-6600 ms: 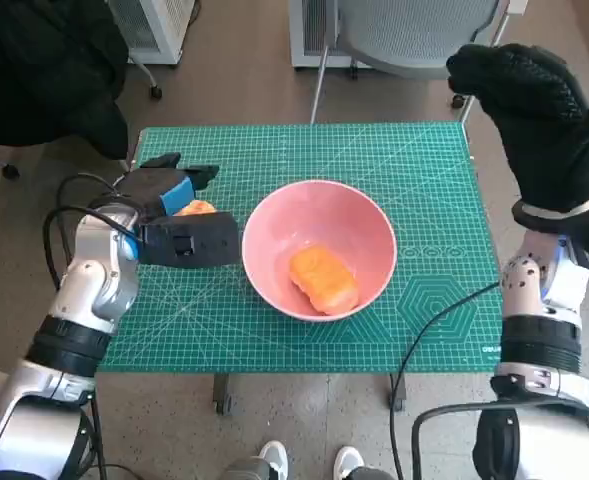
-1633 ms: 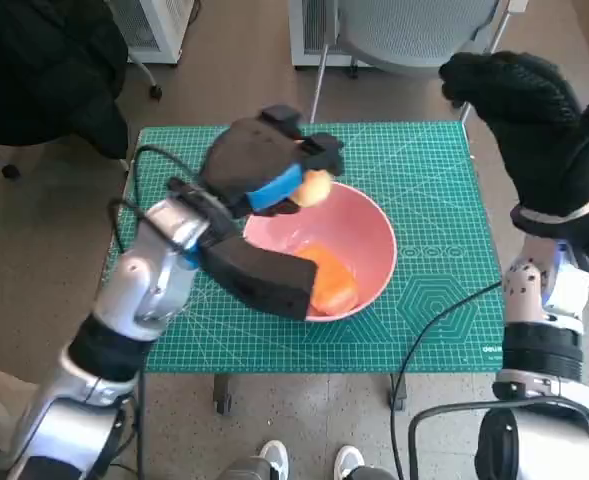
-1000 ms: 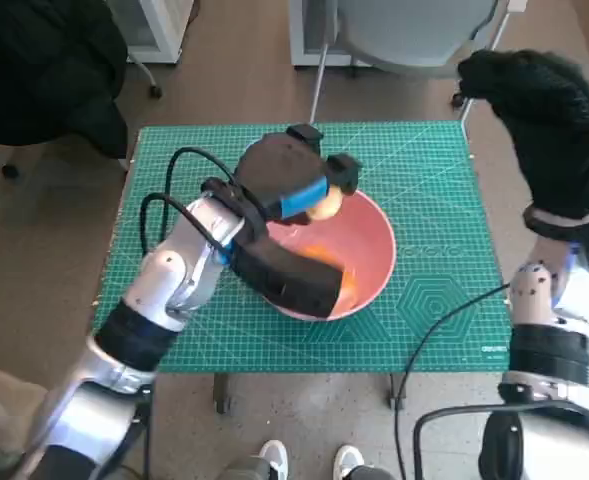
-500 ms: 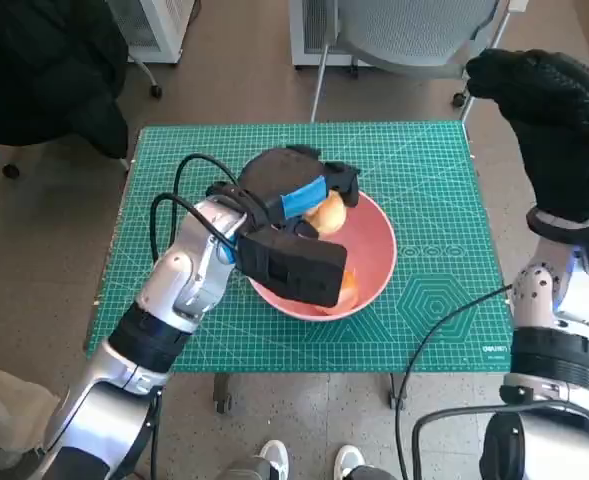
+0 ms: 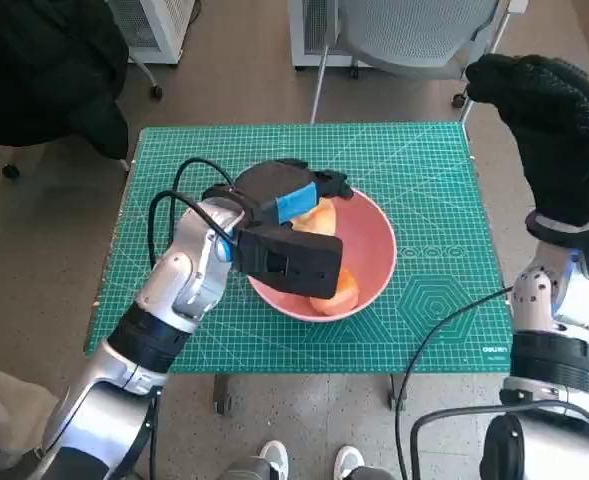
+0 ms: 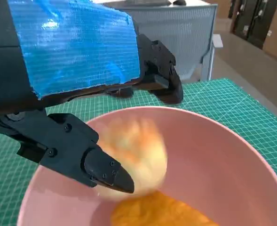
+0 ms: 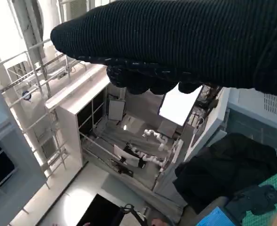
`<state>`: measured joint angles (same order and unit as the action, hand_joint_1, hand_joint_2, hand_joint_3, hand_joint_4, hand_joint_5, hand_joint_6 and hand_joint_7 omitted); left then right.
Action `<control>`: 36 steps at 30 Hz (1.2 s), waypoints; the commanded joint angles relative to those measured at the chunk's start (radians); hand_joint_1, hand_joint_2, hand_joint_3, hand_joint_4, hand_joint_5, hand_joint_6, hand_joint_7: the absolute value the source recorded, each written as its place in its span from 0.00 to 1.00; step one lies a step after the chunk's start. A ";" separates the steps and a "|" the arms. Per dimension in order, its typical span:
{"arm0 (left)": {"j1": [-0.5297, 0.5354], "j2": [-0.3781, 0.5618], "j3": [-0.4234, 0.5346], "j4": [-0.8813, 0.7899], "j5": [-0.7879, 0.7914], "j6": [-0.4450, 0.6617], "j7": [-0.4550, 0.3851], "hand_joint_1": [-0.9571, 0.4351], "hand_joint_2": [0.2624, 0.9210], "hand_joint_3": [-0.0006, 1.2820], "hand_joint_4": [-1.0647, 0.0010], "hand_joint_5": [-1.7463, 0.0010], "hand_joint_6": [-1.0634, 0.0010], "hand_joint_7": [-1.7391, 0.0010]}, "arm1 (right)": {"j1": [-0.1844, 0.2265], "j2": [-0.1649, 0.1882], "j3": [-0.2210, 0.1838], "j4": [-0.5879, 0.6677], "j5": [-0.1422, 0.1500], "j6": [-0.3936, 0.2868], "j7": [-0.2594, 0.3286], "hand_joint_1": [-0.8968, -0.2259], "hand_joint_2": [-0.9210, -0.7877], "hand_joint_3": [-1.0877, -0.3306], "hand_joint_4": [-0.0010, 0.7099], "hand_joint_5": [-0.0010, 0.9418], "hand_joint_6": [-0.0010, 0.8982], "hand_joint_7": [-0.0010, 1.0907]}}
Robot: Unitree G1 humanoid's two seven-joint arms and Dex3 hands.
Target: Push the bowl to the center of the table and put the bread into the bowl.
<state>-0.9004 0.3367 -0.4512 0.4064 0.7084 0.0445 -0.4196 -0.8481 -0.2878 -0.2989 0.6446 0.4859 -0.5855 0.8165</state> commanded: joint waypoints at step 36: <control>0.152 0.081 0.445 -0.100 -0.515 -0.465 0.203 0.22 1.00 0.24 0.91 0.99 0.77 0.95 | -0.018 0.015 0.013 0.035 -0.007 0.014 0.000 0.24 0.00 0.46 0.35 0.00 0.34 0.00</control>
<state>-0.7664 0.4365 -0.0744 0.2511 0.3061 -0.3319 -0.2359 -0.8548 -0.2793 -0.2909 0.6621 0.4865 -0.5802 0.8174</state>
